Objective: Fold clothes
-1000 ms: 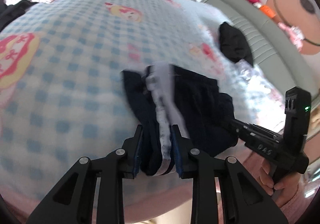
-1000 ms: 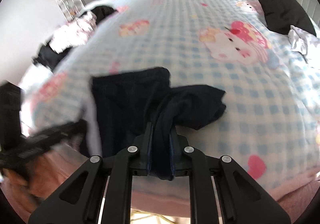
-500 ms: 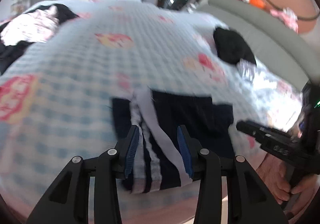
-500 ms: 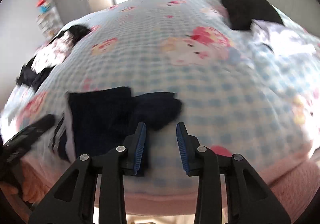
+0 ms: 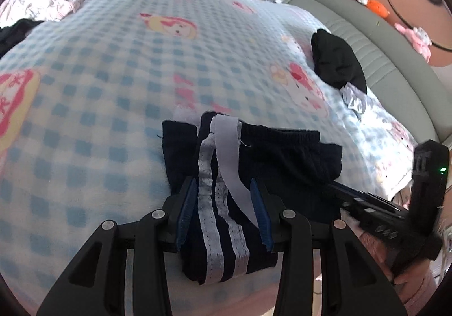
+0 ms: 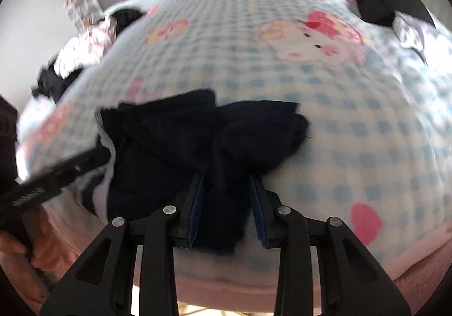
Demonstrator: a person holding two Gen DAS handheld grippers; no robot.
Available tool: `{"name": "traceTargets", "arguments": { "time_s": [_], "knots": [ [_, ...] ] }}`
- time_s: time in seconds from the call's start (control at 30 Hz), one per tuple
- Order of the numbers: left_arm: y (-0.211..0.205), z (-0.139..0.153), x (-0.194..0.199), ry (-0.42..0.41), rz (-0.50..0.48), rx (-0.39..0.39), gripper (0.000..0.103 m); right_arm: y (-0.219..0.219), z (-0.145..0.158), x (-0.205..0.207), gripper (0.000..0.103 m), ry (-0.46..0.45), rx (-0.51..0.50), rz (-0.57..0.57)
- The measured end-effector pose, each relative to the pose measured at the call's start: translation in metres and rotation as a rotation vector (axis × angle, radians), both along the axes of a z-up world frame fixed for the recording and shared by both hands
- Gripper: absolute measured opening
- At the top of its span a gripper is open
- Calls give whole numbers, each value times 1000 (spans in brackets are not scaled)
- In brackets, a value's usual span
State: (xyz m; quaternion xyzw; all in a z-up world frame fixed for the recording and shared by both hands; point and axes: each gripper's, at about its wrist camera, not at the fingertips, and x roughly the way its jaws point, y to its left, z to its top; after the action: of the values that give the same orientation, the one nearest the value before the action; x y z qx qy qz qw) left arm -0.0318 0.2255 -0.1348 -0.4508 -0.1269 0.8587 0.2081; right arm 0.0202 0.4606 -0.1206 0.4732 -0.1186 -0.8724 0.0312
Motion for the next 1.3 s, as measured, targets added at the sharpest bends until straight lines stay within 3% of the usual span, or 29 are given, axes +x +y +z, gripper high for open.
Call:
{"name": "traceTargets", "arguments": {
  "time_s": [0.07, 0.17, 0.27, 0.37, 0.47, 0.53, 0.6, 0.67, 0.73, 0.8, 0.9, 0.97, 1.03, 1.1, 1.13, 1.23, 1.3],
  "knots": [
    [-1, 5, 5, 44, 41, -19, 42, 17, 7, 6, 32, 30, -56, -61],
    [5, 5, 6, 44, 9, 24, 42, 41, 8, 7, 35, 29, -101, -159],
    [16, 5, 9, 57, -30, 1, 42, 57, -1, -6, 36, -17, -194, -167],
    [20, 4, 13, 59, -61, -12, 42, 60, -1, -21, 36, 2, -256, -120],
    [19, 6, 14, 46, -83, 18, 42, 56, -9, -42, 34, -29, -208, -75],
    [21, 7, 18, 44, -98, 9, 43, 52, -12, -51, 20, -34, -182, -15],
    [27, 11, 23, 53, -117, -24, 43, 45, -5, -54, 12, 9, -112, 58],
    [36, 15, 24, 52, -137, -37, 43, 37, 10, -49, 12, 113, 6, 117],
    [47, 18, 21, 43, -152, -36, 43, 38, 21, -46, 17, 188, 44, 131],
    [58, 19, 13, 33, -152, -27, 43, 54, 21, -44, 42, 177, -14, 67],
    [78, 21, 1, 16, -159, -25, 43, 82, 15, -36, 44, 139, -119, -33],
    [93, 30, 3, 53, -175, -85, 43, 96, 13, -27, 45, 112, -170, -65],
    [104, 36, 7, 82, -143, -234, 43, 105, 14, -18, 45, 108, -211, -60],
    [99, 33, 7, 52, -64, -346, 43, 110, 13, -16, 45, 95, -254, -50],
    [90, 31, 7, 25, -24, -362, 43, 111, 12, -16, 45, 89, -274, -49],
    [54, 30, 11, -28, 44, -259, 43, 110, 11, -21, 45, 87, -308, -45],
    [30, 31, 15, -28, 123, -250, 44, 103, 15, -21, 45, 105, -308, -20]
  ]
}}
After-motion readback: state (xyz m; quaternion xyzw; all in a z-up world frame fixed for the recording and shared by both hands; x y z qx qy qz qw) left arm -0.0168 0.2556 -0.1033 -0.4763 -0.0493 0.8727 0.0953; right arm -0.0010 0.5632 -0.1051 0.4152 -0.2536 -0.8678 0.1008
